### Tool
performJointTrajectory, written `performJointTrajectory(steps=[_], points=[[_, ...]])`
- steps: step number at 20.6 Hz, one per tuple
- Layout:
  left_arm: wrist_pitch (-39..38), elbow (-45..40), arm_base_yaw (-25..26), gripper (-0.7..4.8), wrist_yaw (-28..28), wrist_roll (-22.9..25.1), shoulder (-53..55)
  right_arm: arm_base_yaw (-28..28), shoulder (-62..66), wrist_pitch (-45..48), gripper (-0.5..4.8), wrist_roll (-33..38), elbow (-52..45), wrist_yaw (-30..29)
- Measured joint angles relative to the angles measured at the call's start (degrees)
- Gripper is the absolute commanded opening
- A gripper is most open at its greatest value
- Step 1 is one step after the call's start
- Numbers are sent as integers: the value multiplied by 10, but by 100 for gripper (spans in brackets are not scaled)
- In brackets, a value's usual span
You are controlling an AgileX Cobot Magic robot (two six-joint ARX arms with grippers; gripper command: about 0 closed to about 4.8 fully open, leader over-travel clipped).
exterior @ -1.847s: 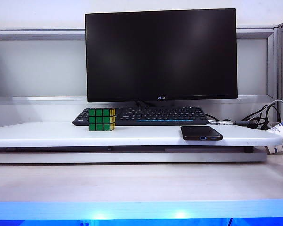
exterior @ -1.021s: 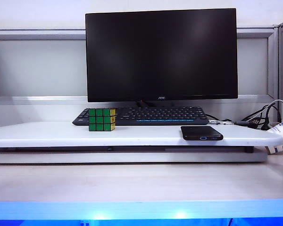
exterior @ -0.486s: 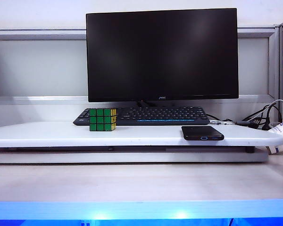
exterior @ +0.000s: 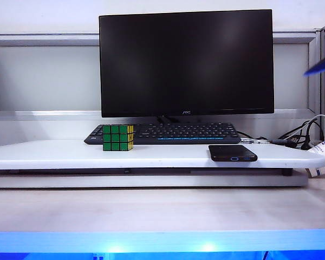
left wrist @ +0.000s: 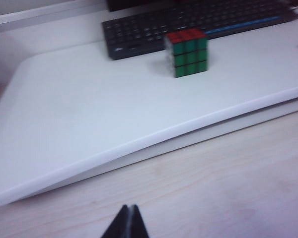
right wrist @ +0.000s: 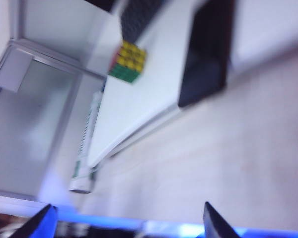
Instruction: Put the phone on top of the Rubik's Cube.
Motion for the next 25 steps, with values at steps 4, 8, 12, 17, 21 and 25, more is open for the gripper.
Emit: performJointTrajectory(steps=[4,8,12,17,21,25], points=[[4,0,0,-6,39,0,0,0,173,137,378,81,31,-10],[9,0,0,-6,94,0,0,0,373,236,378,101,120,-59],[11,0,0,-6,129,0,0,0,544,340,377,126,170,-101],[11,0,0,-6,137,0,0,0,593,348,364,132,170,-63],[12,0,0,-6,148,0,0,0,619,348,355,129,172,-33],[13,0,0,-6,152,0,0,0,663,352,354,121,197,-31]])
